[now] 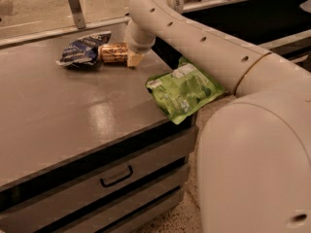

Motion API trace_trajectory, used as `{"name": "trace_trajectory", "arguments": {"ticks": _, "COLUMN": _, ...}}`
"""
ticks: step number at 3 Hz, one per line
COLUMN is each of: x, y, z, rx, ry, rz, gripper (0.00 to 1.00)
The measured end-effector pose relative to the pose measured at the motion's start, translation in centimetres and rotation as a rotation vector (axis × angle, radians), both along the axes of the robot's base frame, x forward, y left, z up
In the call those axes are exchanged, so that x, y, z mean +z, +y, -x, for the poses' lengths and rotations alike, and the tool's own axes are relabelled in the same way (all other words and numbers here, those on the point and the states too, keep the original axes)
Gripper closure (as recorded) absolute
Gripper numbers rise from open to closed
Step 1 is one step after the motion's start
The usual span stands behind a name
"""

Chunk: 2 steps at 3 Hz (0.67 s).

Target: Move orange can near blue chip bag

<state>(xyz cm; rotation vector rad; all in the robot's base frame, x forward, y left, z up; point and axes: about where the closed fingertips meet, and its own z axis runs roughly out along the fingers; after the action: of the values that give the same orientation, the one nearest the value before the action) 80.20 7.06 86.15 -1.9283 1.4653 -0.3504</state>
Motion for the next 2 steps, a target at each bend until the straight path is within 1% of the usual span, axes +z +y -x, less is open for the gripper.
{"name": "trace_trajectory", "arguments": {"ticks": 2, "x": -0.47, "y": 0.18, "z": 0.01, "rx": 0.002, "ry": 0.005, "rz": 0.002, "gripper": 0.17}}
